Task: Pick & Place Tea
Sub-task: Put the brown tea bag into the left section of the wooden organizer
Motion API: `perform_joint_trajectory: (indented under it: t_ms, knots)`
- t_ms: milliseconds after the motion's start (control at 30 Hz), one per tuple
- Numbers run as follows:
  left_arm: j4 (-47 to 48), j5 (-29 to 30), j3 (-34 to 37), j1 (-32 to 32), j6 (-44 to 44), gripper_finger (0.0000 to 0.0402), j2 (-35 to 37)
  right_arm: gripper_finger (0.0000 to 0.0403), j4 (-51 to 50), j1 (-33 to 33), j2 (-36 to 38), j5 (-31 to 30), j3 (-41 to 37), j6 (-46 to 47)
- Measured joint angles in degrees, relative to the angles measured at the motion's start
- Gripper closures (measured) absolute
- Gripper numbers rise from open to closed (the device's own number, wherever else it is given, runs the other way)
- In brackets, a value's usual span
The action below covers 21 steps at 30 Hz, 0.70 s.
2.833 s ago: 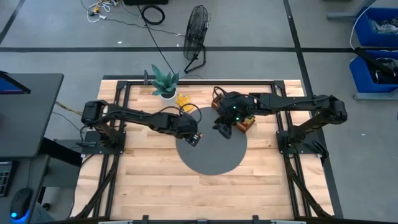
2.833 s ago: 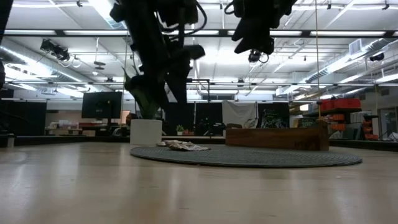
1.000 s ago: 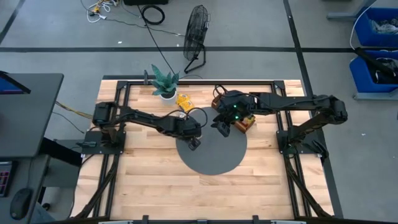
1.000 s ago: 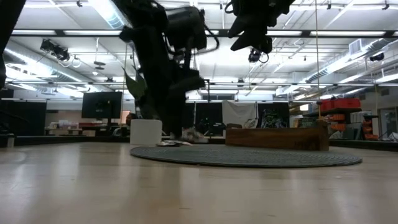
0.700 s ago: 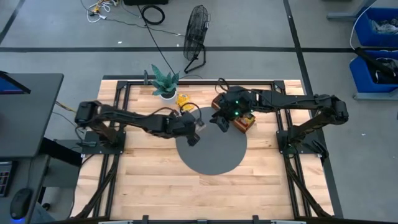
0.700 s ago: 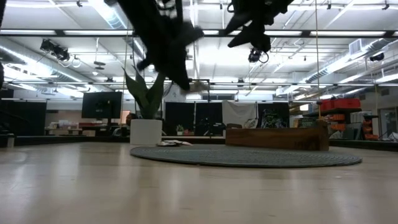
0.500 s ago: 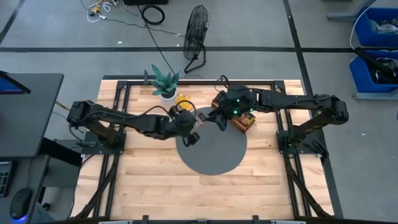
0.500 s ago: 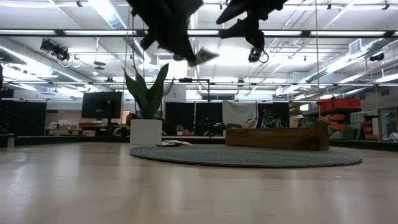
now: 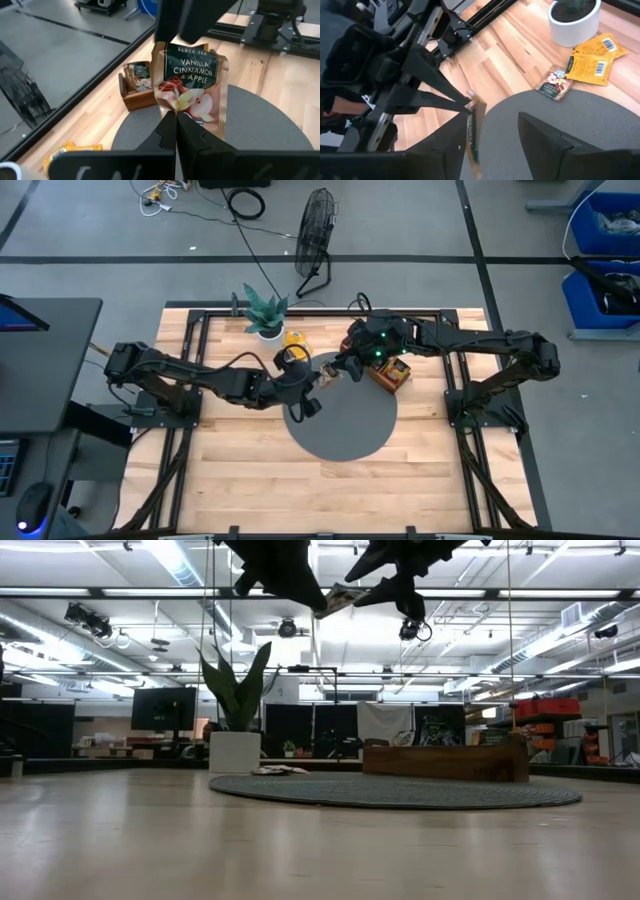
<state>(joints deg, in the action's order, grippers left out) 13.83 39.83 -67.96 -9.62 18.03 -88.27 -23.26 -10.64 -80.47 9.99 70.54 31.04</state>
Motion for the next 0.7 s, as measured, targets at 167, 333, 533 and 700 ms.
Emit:
perform_joint_trajectory:
  t_ms: [167, 333, 533, 700]
  knots:
    - [-0.64, 0.0, 0.0, -0.03, -0.86, 0.04, 0.0, 0.0215, 0.06, -0.1, 0.0, 2.11, 0.07, 1.06]
    - [-1.23, -0.02, 0.0, -0.01, -1.45, 0.04, 0.0, 0.0221, -0.35, -0.1, 0.0, 5.5, 0.07, 2.49]
    - [-5.31, -0.06, 0.0, -0.01, -4.31, 0.04, -0.01, 0.023, -0.37, -0.06, 0.0, 5.69, 0.07, 3.87]
    - [-5.85, -0.06, 0.0, 0.17, -5.23, 0.04, -0.01, 0.0264, 0.12, -0.06, -0.02, 5.64, 0.07, 4.05]
